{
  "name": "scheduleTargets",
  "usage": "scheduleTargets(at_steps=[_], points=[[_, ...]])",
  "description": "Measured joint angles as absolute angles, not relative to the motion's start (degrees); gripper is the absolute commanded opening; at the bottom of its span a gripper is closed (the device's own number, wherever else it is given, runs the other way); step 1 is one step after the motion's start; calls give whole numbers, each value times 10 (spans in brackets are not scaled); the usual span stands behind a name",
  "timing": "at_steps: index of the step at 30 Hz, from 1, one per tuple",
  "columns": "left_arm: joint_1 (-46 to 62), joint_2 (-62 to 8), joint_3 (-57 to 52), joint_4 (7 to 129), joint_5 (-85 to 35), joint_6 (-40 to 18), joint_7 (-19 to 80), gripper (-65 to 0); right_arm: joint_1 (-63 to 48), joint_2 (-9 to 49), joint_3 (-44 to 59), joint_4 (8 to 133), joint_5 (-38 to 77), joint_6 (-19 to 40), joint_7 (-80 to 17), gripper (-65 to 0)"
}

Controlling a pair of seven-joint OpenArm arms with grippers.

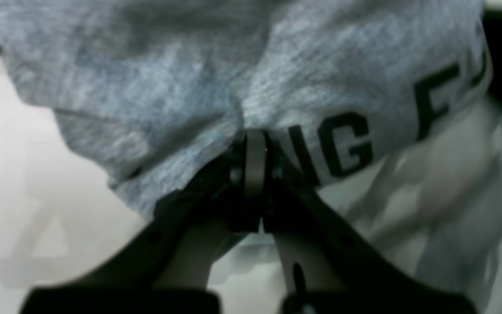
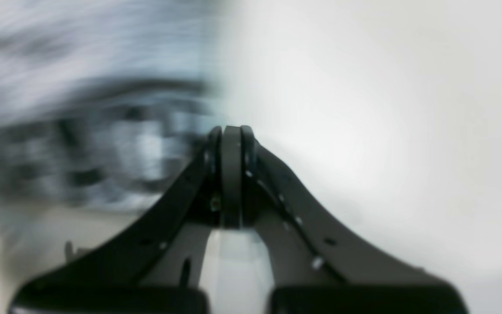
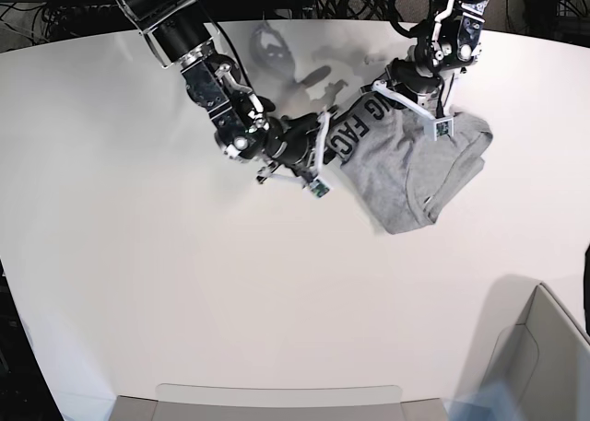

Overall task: Fold the T-shirt properly
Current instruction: 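Slide the folded bundle with both grippers toward the left arm's side, then release the bundle and lift both grippers away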

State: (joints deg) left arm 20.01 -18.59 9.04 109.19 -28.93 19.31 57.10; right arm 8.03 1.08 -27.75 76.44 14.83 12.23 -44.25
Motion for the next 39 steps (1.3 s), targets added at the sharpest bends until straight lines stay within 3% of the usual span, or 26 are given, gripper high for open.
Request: scheduleTargets(at_steps=[9, 17, 21, 24, 31, 39], points=[[198, -244, -10, 1094, -280, 201, 573, -650, 70, -5, -312, 780, 149, 122, -474, -650], [170, -195, -38, 1160, -279, 201, 545, -650, 17, 11, -91, 948, 141, 117, -476, -650], [137, -181, 40, 1155, -289, 145, 540, -650, -7, 45, -30, 1001, 145, 118, -501, -650], [124, -179, 72, 1150, -280, 152, 534, -650, -26, 67, -13, 1020, 144, 120, -538, -650], [114, -186, 83, 1001, -286, 136, 510, -650, -77, 65, 43, 1038, 145, 122, -538, -650], [86, -271, 83, 903, -298, 121, 460, -650, -85, 66, 48, 1039, 148, 122, -535, -650]])
